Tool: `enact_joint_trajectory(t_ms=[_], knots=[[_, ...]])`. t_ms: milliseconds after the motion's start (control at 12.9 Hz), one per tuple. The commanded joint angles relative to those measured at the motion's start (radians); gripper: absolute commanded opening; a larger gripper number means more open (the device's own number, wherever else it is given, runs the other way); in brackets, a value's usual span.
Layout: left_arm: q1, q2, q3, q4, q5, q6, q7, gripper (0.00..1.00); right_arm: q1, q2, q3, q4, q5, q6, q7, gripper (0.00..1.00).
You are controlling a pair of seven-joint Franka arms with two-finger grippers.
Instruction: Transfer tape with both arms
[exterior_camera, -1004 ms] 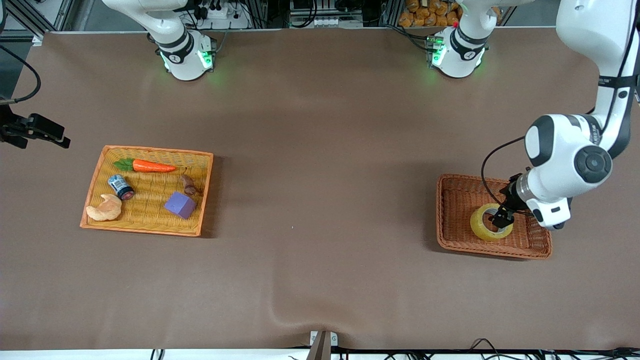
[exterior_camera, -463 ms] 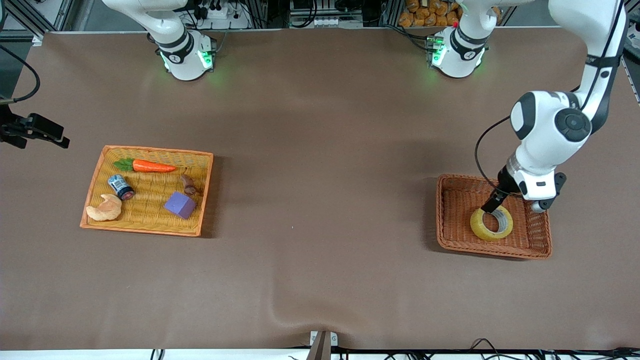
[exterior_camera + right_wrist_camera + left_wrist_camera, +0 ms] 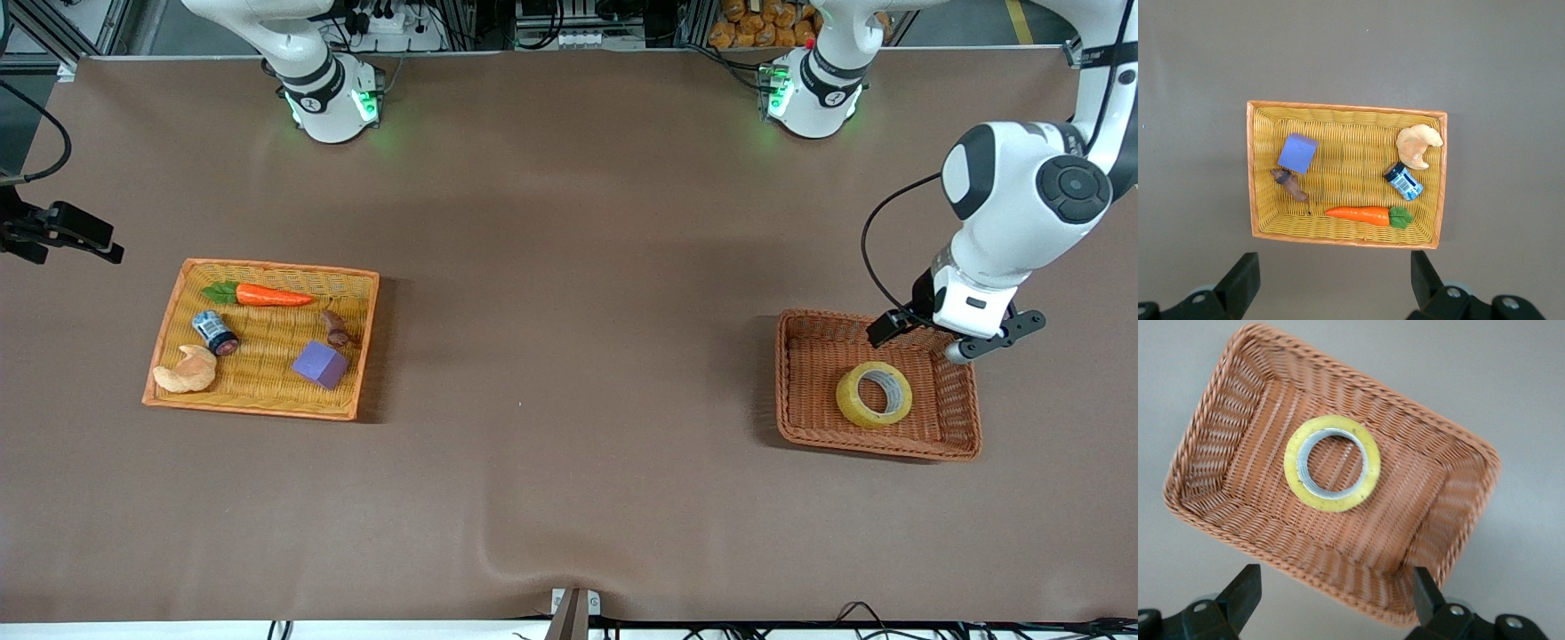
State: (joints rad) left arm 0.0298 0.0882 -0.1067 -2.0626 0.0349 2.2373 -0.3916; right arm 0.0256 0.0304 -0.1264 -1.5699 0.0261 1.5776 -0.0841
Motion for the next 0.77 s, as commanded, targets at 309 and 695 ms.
enact_joint_trajectory(t_ms=[309, 695], knots=[[0.010, -0.044, -0.048, 0.280, 0.003, -0.433, 0.168, 1.00, -0.003, -0.004, -0.002, -0.006, -0.002, -0.039, 0.004, 1.00], [0.002, -0.059, -0.053, 0.415, -0.023, -0.620, 0.344, 1.00, -0.004, -0.006, -0.002, -0.002, -0.002, -0.039, 0.003, 1.00]])
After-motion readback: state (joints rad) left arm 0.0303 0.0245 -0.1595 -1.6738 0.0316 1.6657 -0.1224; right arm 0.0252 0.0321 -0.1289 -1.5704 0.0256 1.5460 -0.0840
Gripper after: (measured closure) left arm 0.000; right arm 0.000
